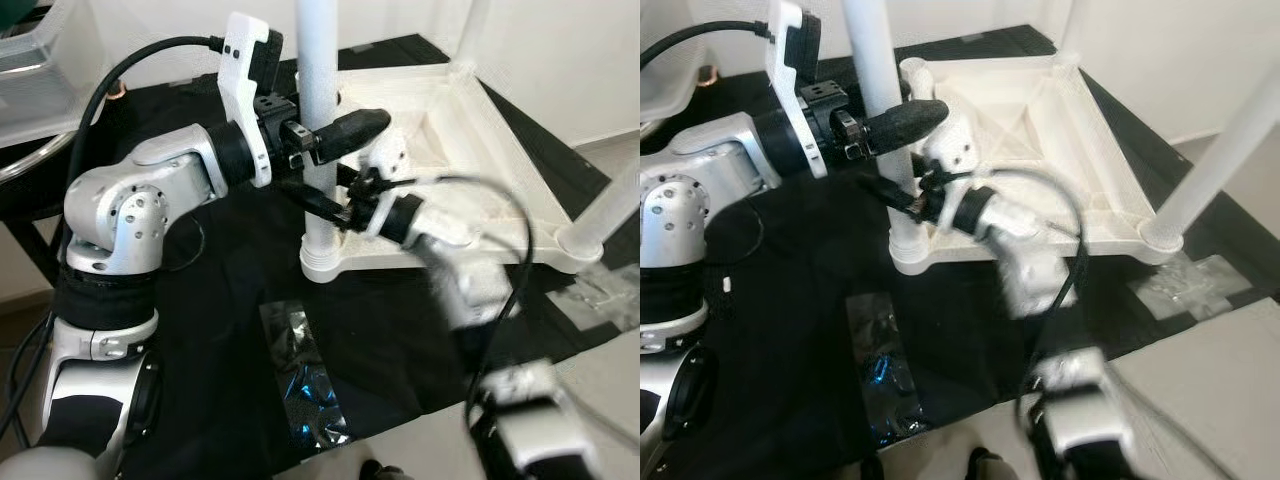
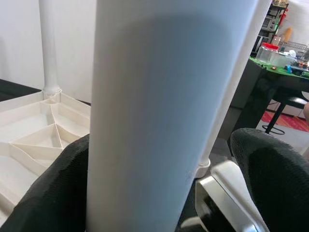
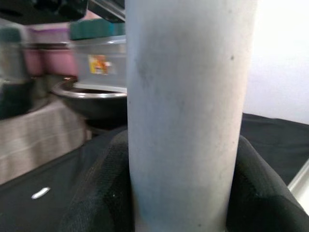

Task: Building children table

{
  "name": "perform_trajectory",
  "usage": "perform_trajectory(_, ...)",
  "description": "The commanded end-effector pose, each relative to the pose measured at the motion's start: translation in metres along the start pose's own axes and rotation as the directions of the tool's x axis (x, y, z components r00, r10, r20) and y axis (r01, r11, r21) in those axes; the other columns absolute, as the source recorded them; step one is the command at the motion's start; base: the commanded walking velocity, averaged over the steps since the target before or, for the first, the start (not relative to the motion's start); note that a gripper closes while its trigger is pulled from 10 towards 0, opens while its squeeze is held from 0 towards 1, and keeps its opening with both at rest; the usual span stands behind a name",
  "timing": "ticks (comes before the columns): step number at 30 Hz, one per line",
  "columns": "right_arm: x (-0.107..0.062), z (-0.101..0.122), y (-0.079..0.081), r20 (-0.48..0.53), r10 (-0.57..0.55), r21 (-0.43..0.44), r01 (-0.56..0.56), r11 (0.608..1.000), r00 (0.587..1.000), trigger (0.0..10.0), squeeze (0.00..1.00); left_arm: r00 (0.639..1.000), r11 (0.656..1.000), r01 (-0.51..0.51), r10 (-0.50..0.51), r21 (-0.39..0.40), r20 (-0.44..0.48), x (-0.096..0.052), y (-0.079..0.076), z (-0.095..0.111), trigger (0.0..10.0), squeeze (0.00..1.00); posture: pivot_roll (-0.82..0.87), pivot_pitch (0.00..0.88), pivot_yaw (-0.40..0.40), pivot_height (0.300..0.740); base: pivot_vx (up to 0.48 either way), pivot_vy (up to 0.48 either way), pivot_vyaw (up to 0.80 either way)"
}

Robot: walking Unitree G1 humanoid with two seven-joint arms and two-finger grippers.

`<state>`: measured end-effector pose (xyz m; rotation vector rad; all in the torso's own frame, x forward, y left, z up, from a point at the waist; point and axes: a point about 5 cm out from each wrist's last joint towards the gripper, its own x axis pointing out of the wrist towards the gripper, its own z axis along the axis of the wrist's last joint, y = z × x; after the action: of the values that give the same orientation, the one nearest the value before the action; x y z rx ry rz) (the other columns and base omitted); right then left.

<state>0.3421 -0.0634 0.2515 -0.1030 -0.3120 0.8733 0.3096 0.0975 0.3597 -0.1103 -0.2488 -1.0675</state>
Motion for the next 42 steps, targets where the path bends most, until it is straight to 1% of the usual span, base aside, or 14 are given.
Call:
perform_trajectory(1, -0.003, -0.032, 0.005, -0.168, -0.061, 0.038, 0.068, 0.997, 0.984, 0.0, 0.00, 0.999, 0.999, 0.035, -0.035, 0.010, 0.000, 0.001, -0.005, 0.004, 10.0, 0.00, 0.08, 0.229, 0.009, 0.740, 0.000, 0.000, 0.00)
perform_trajectory(2, -0.001, -0.045, 0.026, -0.210, -0.210, 0.006, 0.216, 0.976, 0.955, 0.0, 0.00, 1.000, 1.000, 0.028, -0.028, 0.002, -0.001, 0.000, -0.003, 0.003, 10.0, 0.00, 0.08, 0.231, 0.025, 0.740, 0.000, 0.000, 0.00)
perform_trajectory(3, -0.001, -0.045, 0.026, -0.210, -0.210, 0.006, 0.216, 0.976, 0.955, 0.0, 0.00, 1.000, 1.000, 0.028, -0.028, 0.002, -0.001, 0.000, -0.003, 0.003, 10.0, 0.00, 0.08, 0.231, 0.025, 0.740, 0.000, 0.000, 0.00)
perform_trajectory(5, 0.003, -0.049, 0.051, -0.217, -0.423, -0.054, 0.421, 0.905, 0.880, 0.0, 0.00, 1.000, 1.000, 0.024, -0.024, -0.012, -0.004, 0.002, -0.002, 0.001, 10.0, 0.00, 0.08, 0.225, 0.023, 0.740, 0.000, 0.000, 0.00)
perform_trajectory(15, 0.006, -0.046, 0.049, -0.211, -0.475, -0.077, 0.470, 0.879, 0.854, 0.0, 0.00, 0.999, 0.999, -0.042, 0.042, -0.004, -0.010, 0.002, 0.005, -0.002, 10.0, 0.00, 0.08, 0.225, 0.021, 0.740, 0.000, 0.000, 0.00)
perform_trajectory(19, 0.003, -0.045, 0.052, -0.212, -0.522, -0.094, 0.515, 0.852, 0.826, 0.0, 0.00, 0.995, 0.995, -0.096, 0.096, -0.006, -0.006, -0.004, 0.014, -0.004, 10.0, 0.00, 0.07, 0.224, 0.024, 0.740, 0.000, 0.000, 0.00)
perform_trajectory(25, 0.001, -0.044, 0.050, -0.218, -0.528, -0.077, 0.525, 0.847, 0.820, 0.0, 0.00, 0.994, 0.994, -0.106, 0.106, -0.019, 0.023, -0.017, 0.021, 0.003, 10.0, 0.00, 0.07, 0.220, 0.024, 0.740, 0.000, 0.000, 0.00)
perform_trajectory(26, 0.001, -0.043, 0.051, -0.215, -0.518, -0.071, 0.515, 0.854, 0.828, 4.7, 0.00, 0.998, 0.998, -0.057, 0.058, -0.017, 0.036, -0.024, 0.017, 0.007, 10.0, 0.00, 0.07, 0.218, 0.024, 0.740, 0.000, 0.000, 0.00)
perform_trajectory(28, 0.001, -0.042, 0.051, -0.212, -0.510, -0.068, 0.508, 0.858, 0.834, 4.7, 0.00, 0.999, 1.000, -0.021, 0.022, -0.014, 0.043, -0.028, 0.014, 0.009, 10.0, 0.00, 0.07, 0.218, 0.024, 0.740, 0.000, 0.000, 0.00)
perform_trajectory(29, 0.001, -0.041, 0.052, -0.208, -0.505, -0.070, 0.502, 0.862, 0.838, 10.0, 0.00, 0.999, 0.999, 0.019, -0.018, -0.025, 0.048, -0.035, 0.011, 0.012, 10.0, 0.00, 0.07, 0.216, 0.023, 0.740, 0.000, 0.000, 0.00)
perform_trajectory(32, 0.000, -0.041, 0.056, -0.207, -0.493, -0.066, 0.491, 0.869, 0.845, 10.0, 0.00, 0.993, 0.994, 0.110, -0.109, -0.027, 0.047, -0.054, 0.004, 0.016, 10.0, 0.00, 0.07, 0.216, 0.023, 0.740, 0.000, 0.000, 0.00)
perform_trajectory(37, -0.002, -0.042, 0.056, -0.212, -0.492, -0.065, 0.490, 0.869, 0.844, 10.0, 0.00, 0.989, 0.988, 0.146, -0.144, -0.040, 0.042, -0.065, 0.001, 0.017, 10.0, 0.00, 0.07, 0.209, 0.020, 0.740, 0.000, 0.000, 0.00)
perform_trajectory(38, -0.002, -0.041, 0.056, -0.212, -0.491, -0.065, 0.489, 0.870, 0.845, 10.0, 0.00, 0.993, 0.993, 0.112, -0.111, -0.025, 0.028, -0.076, 0.004, 0.014, 10.0, 0.00, 0.06, 0.204, 0.020, 0.740, 0.000, 0.000, 0.00)
perform_trajectory(42, -0.002, -0.039, 0.056, -0.206, -0.484, -0.060, 0.483, 0.874, 0.850, 10.0, 0.00, 1.000, 0.999, 0.014, -0.014, -0.036, -0.003, -0.097, 0.015, 0.003, 10.0, 0.00, 0.06, 0.200, 0.018, 0.740, 0.000, 0.000, 0.00)
